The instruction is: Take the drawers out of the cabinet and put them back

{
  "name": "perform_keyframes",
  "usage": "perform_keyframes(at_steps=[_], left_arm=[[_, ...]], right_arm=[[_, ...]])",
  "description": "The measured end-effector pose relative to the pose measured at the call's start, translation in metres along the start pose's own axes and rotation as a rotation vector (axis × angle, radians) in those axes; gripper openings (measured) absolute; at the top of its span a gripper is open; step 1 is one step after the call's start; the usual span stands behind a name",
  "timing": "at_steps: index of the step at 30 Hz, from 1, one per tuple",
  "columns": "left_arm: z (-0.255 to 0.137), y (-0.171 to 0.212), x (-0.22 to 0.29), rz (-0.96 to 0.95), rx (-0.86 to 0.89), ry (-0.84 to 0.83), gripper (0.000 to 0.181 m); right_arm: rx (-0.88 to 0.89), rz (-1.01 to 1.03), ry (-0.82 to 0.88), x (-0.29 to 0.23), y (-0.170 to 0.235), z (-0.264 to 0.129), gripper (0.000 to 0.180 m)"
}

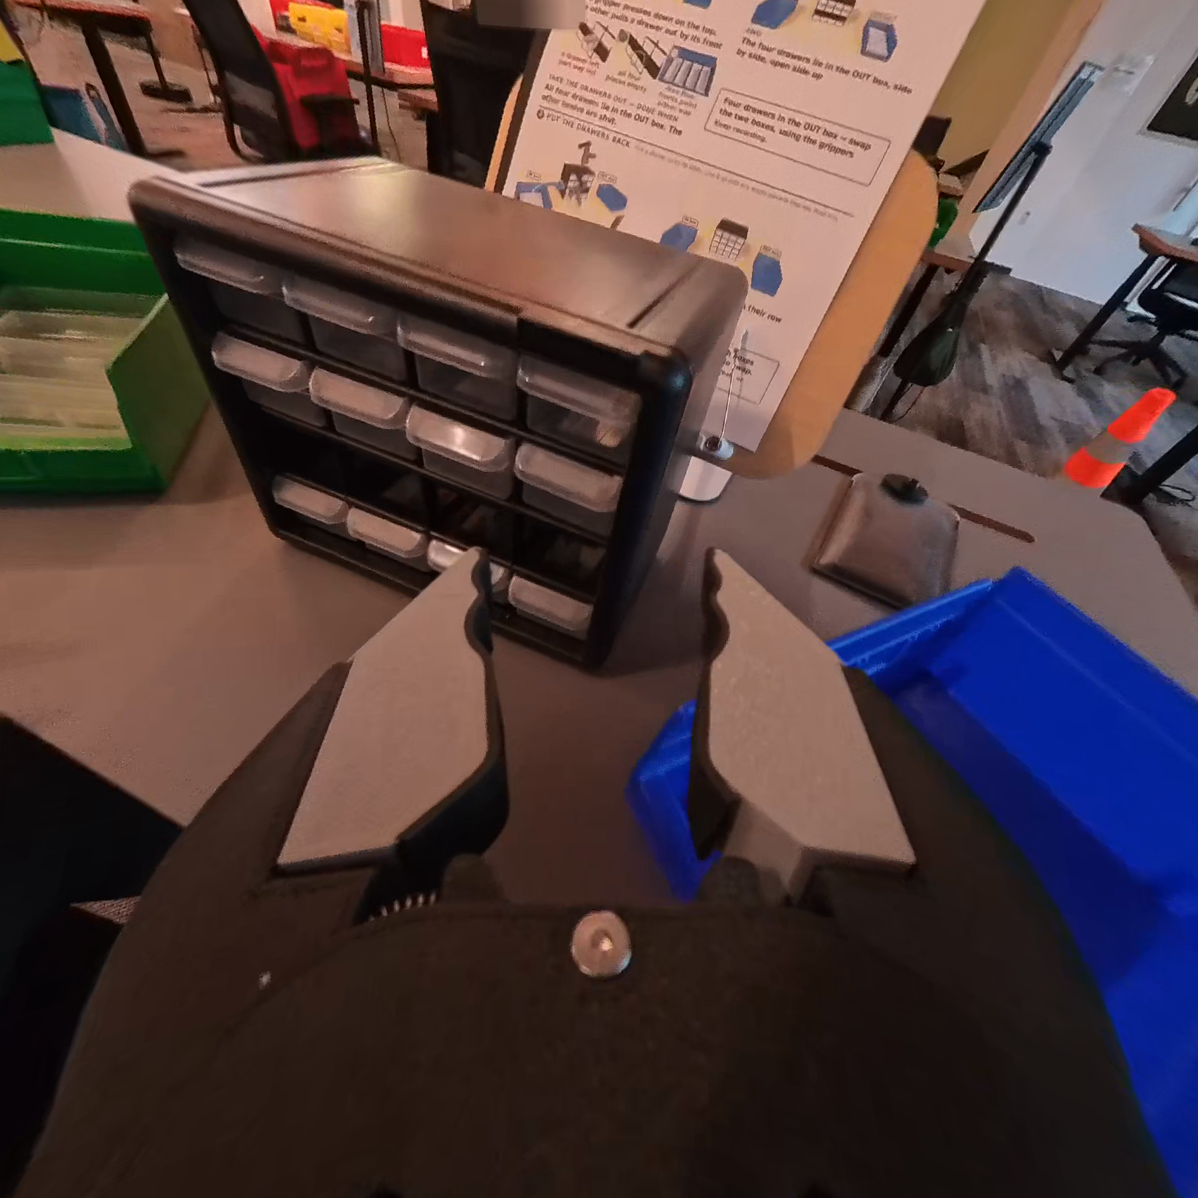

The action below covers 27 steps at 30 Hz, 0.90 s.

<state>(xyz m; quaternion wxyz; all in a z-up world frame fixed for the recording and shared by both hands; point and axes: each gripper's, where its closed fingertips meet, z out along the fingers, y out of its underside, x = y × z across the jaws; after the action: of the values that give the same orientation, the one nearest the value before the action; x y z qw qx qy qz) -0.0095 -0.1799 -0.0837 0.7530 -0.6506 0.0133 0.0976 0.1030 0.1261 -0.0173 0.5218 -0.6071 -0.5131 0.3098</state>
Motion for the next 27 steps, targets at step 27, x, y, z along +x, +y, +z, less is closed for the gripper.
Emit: perform_keyframes(at_steps=[27], left_arm=[[0.058,0.036,-0.111,-0.042,-0.443,-0.27,0.076]], right_arm=[[-0.527,0.255,0.156,0.046,0.107,0.05,0.083]])
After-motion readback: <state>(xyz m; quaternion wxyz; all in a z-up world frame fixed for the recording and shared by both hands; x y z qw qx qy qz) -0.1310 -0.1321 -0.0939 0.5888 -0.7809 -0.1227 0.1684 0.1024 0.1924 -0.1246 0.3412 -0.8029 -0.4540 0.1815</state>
